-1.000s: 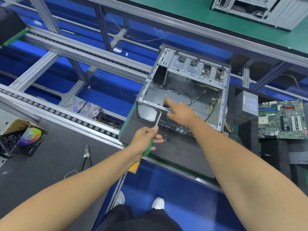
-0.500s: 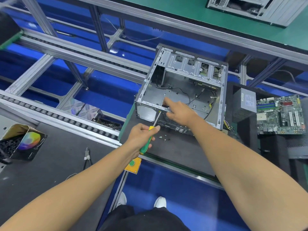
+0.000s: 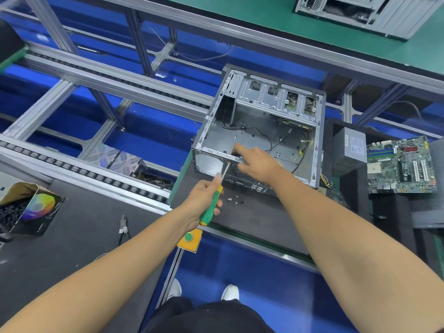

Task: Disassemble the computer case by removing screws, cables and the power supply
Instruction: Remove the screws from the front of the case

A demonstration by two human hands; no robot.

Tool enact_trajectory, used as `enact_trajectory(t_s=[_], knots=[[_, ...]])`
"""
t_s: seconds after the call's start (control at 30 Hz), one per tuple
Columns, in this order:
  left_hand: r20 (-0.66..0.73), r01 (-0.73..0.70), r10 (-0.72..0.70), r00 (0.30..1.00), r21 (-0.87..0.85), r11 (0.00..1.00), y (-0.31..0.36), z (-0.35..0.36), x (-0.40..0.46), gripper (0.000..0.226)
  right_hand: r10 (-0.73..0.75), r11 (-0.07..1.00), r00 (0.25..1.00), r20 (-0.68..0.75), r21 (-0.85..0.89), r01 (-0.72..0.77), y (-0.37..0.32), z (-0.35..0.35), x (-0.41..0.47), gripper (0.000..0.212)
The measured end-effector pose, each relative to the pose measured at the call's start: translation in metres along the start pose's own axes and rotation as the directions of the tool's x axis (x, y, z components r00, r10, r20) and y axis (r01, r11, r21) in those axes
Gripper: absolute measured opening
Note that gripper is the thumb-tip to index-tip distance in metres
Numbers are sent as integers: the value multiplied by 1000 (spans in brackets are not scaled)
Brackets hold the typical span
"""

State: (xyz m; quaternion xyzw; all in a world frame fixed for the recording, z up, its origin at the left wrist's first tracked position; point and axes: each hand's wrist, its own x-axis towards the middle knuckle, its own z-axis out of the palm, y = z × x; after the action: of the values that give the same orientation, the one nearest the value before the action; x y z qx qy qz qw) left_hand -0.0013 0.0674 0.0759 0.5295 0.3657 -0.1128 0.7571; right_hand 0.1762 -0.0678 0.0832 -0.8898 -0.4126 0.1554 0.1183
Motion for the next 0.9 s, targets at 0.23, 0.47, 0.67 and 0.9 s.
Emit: enact_trajectory(t_s=[0.23,0.47,0.67,0.9], knots=[[34,-60,61,998,-14,998,-9,6,1,35,-2,1000,1000,4,-18,3,-1,-1,0,24],[126,8,-6,992,-19,1000,-2,4,-3,36,-13,999,1000,-2,-31,13,-1,-2,0,25],[-43,-59,59,997,7,998,-3,10,0,55,-11,1000,1000,-7,-22,11,-1,-1,1,26],[42,-73,75,996,-41,996,-6,8,1,32,-26,998,999,-20,-50,25,1,0,1,26]])
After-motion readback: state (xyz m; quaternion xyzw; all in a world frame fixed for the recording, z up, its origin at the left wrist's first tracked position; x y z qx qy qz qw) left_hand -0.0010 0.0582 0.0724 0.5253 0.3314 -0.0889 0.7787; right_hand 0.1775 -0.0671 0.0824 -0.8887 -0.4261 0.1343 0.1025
